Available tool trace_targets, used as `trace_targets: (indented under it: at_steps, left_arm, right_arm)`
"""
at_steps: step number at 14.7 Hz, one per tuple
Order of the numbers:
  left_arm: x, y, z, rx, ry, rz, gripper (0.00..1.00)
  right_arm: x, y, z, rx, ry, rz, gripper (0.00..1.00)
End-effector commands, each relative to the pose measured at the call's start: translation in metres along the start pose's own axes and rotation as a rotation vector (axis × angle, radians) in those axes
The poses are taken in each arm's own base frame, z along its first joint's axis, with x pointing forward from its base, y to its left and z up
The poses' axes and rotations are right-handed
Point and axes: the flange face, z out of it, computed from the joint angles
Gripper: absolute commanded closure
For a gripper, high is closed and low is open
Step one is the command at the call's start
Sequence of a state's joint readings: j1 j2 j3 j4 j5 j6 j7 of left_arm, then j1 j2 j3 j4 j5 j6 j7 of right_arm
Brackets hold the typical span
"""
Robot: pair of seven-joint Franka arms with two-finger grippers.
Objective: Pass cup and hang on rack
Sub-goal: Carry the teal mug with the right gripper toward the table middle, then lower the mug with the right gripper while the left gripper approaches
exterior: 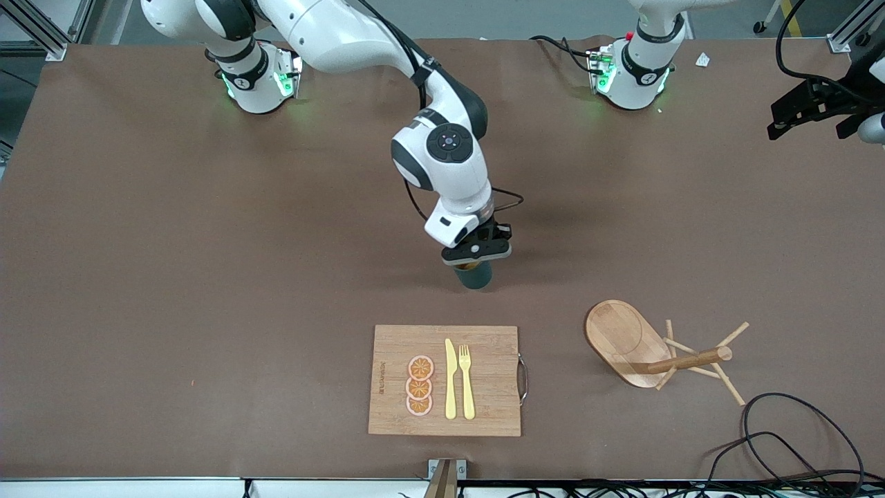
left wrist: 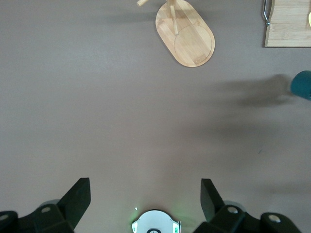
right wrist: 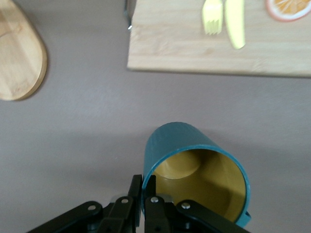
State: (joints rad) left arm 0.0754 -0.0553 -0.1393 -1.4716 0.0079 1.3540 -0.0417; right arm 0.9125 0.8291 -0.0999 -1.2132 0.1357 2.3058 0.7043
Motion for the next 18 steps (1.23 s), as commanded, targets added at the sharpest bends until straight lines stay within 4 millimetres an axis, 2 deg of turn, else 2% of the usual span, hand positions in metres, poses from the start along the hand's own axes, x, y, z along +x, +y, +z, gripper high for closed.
trace_targets:
  at_steps: [1, 3, 5, 8, 9, 12, 13, 14, 15, 16, 17, 18]
  left_arm:
    - [0.002, 0.0, -0.005, 0.007, 0.006, -0.001, 0.0]
    - [0.002, 0.001, -0.005, 0.01, 0.006, -0.003, 0.0]
    - [0.002, 0.005, -0.005, 0.006, 0.006, -0.013, 0.0]
    - [0.008, 0.017, 0.004, 0.001, -0.007, -0.092, 0.0]
    - [0.009, 0.035, 0.007, 0.005, -0.013, -0.105, 0.0]
    - [0.023, 0.073, 0.026, 0.002, -0.022, -0.145, 0.0]
    - [0.029, 0.091, 0.033, 0.002, -0.012, -0.17, 0.0]
    - [0.032, 0.109, 0.041, 0.006, -0.013, -0.206, 0.0]
    - [0.034, 0.129, 0.049, 0.007, -0.02, -0.24, 0.0]
    - [0.038, 0.141, 0.058, 0.011, -0.023, -0.28, 0.0]
    - [0.043, 0.158, 0.069, 0.023, -0.021, -0.304, 0.0]
    - [0.045, 0.18, 0.081, 0.036, -0.015, -0.325, 0.0]
  right_arm:
    - [-0.011, -0.009, 0.02, 0.006, -0.015, 0.014, 0.92]
    - [-0.013, -0.006, 0.028, -0.003, -0.023, 0.009, 0.92]
    - [-0.011, -0.004, 0.027, -0.005, -0.023, 0.01, 0.88]
    - [0.0, -0.005, 0.008, 0.008, -0.012, 0.02, 0.85]
    - [0.001, -0.005, 0.004, 0.006, -0.016, 0.021, 0.82]
    - [0.025, 0.009, -0.022, 0.0, -0.004, 0.049, 0.71]
    - [0.032, 0.019, -0.024, -0.017, -0.01, 0.059, 0.69]
    - [0.045, 0.034, -0.034, -0.029, -0.011, 0.076, 0.65]
    - [0.062, 0.05, -0.058, -0.033, -0.001, 0.092, 0.58]
    - [0.08, 0.07, -0.081, -0.031, 0.008, 0.099, 0.57]
    - [0.103, 0.099, -0.108, -0.026, 0.021, 0.092, 0.56]
    - [0.118, 0.126, -0.126, -0.037, 0.013, 0.084, 0.52]
